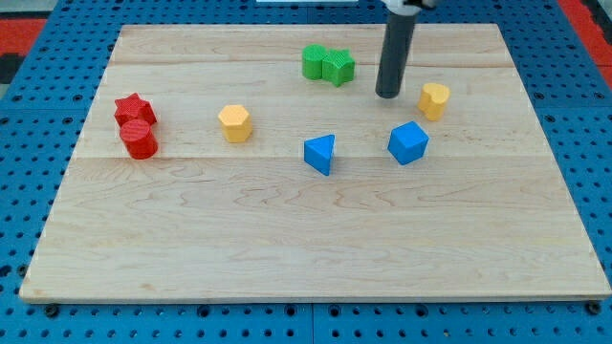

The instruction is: Slide the green blocks to the top center

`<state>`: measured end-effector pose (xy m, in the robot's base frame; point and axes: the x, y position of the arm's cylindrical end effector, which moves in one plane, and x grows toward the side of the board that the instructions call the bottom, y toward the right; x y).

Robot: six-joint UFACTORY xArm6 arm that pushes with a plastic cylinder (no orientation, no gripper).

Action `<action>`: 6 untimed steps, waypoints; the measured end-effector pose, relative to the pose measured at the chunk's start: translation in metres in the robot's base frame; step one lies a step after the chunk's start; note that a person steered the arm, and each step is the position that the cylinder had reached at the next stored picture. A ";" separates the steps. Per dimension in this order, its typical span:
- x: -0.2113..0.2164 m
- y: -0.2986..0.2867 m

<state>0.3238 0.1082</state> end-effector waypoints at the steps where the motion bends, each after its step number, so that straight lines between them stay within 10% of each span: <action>1: 0.020 0.038; 2: 0.061 0.045; 4: -0.022 -0.044; 6: 0.033 -0.135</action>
